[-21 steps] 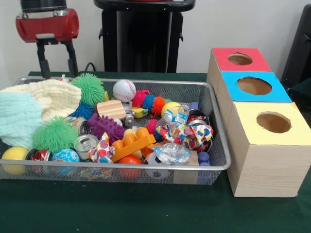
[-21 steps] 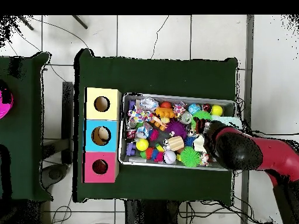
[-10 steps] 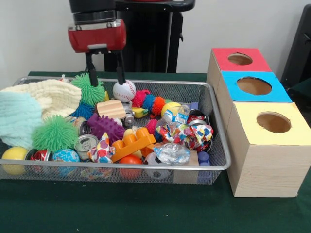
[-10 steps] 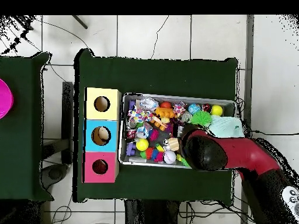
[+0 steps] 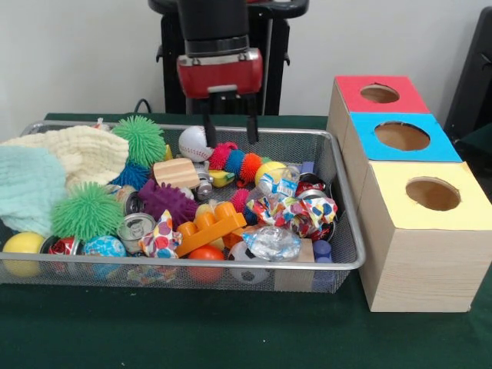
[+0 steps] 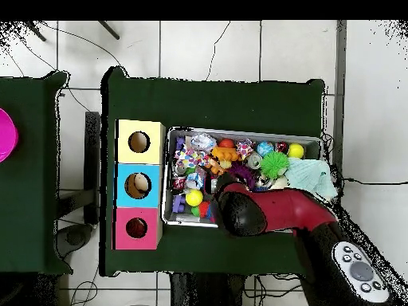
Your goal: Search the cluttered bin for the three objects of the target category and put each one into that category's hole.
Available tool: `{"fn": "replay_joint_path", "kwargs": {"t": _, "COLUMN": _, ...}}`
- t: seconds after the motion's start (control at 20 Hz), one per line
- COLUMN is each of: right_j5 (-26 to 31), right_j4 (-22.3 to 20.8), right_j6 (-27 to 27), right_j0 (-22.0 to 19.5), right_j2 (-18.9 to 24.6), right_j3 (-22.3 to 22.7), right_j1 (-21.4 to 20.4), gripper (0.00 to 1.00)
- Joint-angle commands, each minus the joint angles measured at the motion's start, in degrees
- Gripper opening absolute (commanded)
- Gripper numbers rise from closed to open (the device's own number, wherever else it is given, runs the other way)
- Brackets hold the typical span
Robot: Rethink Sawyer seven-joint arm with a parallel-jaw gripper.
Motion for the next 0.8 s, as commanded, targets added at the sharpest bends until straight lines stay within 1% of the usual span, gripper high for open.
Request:
{"fn": "replay_joint_path", "kwargs": {"t": 0.05, "right_j5": -6.8, "right_j4": 1.8, "right_j6": 14.6, "right_j0": 5.2, "right_j2": -8.9, "right_j3": 2.1, "right_j1": 4.8, "gripper": 1.00}}
{"fn": "replay_joint_path", "kwargs": {"t": 0.25, "right_j5": -7.8, "right_j4": 3.1, "right_j6": 12.2, "right_j0": 6.1, "right_j2": -10.0, "right_j3": -0.9, "right_j1": 9.0, "gripper": 1.00}}
{"fn": "replay_joint_path", "kwargs": {"t": 0.35, "right_j5": -9.8, "right_j4": 3.1, "right_j6": 11.5, "right_j0": 6.9, "right_j2": -10.7, "right_j3": -3.0, "right_j1": 12.0, "gripper": 1.00}}
{"fn": "replay_joint_path", "kwargs": {"t": 0.45, "right_j5": -12.6, "right_j4": 3.1, "right_j6": 11.5, "right_j0": 9.0, "right_j2": -12.5, "right_j3": -5.3, "right_j1": 14.4, "gripper": 1.00}}
{"fn": "replay_joint_path", "kwargs": {"t": 0.55, "right_j5": -13.5, "right_j4": 4.0, "right_j6": 11.4, "right_j0": 10.0, "right_j2": -12.9, "right_j3": -7.0, "right_j1": 16.6, "gripper": 1.00}}
{"fn": "replay_joint_path", "kwargs": {"t": 0.75, "right_j5": -13.5, "right_j4": 5.8, "right_j6": 11.3, "right_j0": 11.5, "right_j2": -13.8, "right_j3": -7.8, "right_j1": 17.1, "gripper": 1.00}}
{"fn": "replay_joint_path", "kwargs": {"t": 0.8, "right_j5": -13.8, "right_j4": 6.4, "right_j6": 11.1, "right_j0": 12.3, "right_j2": -14.6, "right_j3": -8.1, "right_j1": 17.3, "gripper": 1.00}}
